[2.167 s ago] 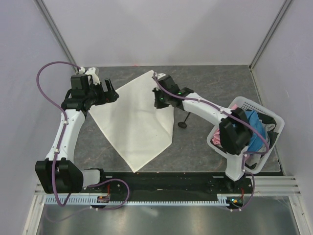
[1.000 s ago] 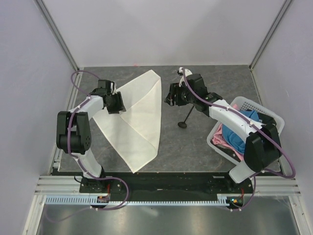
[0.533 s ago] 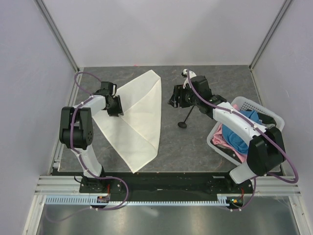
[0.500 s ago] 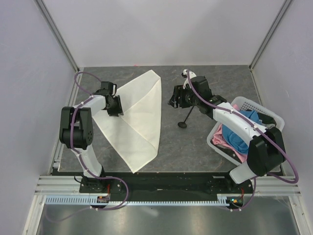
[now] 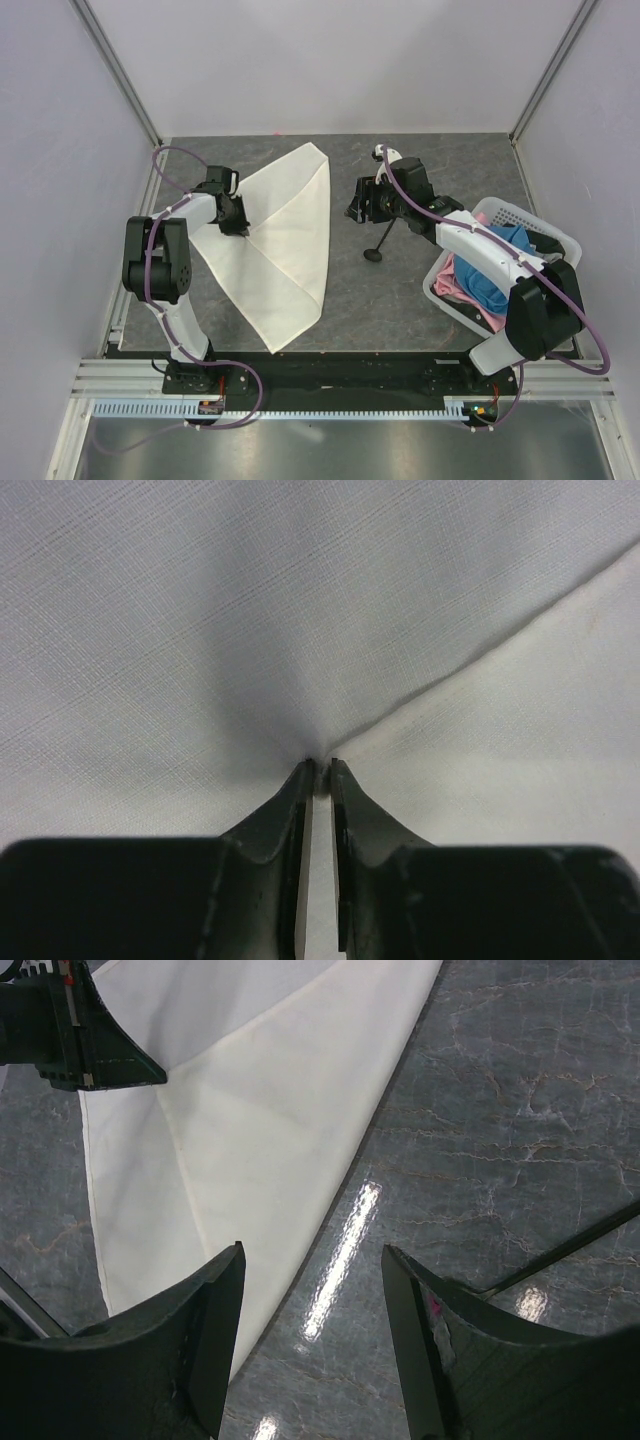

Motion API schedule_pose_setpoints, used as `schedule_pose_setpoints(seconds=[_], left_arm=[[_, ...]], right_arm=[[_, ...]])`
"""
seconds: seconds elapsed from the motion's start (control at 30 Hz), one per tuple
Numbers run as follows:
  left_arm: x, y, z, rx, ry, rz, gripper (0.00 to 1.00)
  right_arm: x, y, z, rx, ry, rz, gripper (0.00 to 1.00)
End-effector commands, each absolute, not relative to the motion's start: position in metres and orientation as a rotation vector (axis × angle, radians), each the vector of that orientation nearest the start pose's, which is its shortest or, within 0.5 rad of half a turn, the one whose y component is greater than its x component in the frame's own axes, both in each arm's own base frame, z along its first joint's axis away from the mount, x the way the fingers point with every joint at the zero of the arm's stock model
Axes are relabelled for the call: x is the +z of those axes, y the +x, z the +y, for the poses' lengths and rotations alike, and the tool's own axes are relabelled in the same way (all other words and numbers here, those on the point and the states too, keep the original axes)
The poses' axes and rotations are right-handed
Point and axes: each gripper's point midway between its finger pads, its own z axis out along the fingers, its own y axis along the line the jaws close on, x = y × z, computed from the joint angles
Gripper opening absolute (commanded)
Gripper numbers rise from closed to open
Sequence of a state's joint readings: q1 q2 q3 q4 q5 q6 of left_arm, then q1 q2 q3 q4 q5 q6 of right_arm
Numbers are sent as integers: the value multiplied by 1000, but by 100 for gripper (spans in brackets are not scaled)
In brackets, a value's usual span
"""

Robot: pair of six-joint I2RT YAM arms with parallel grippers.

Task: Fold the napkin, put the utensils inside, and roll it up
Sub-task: Fold the napkin

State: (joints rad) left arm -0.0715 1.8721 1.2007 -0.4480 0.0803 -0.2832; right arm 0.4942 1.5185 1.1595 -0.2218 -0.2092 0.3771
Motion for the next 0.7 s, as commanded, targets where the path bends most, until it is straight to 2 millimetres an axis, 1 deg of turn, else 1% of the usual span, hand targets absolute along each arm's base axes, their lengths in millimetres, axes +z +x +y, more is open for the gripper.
schedule_pose_setpoints(seconds=[0.0,0.13,0.17,0.2,0.27,0.3,0.37,0.4,0.53,0.6,0.67], left_arm=[[29,406,-56,-231,-215,2664,13],[33,405,-58,-243,-215,2654,12],[34,405,-57,-242,-215,2650,10],[38,406,-58,-242,-212,2641,5],[40,406,-57,-236,-217,2633,4],[44,406,-57,-237,-216,2624,6],[43,405,-58,-242,-212,2626,7],[43,404,-58,-245,-214,2628,9],[44,404,-59,-249,-209,2627,13],[46,405,-60,-256,-205,2623,16],[47,404,-61,-254,-201,2620,18]], right_arm=[[198,360,252,731,-278,2159,65],[196,360,250,722,-277,2165,66],[195,360,251,722,-279,2168,66],[195,360,250,720,-278,2167,65],[194,360,251,721,-279,2171,66],[194,361,251,719,-278,2172,66],[194,361,251,722,-280,2172,66],[192,361,251,721,-280,2177,66],[190,362,252,722,-280,2184,66],[189,360,253,724,-284,2187,66],[188,361,252,723,-282,2190,66]])
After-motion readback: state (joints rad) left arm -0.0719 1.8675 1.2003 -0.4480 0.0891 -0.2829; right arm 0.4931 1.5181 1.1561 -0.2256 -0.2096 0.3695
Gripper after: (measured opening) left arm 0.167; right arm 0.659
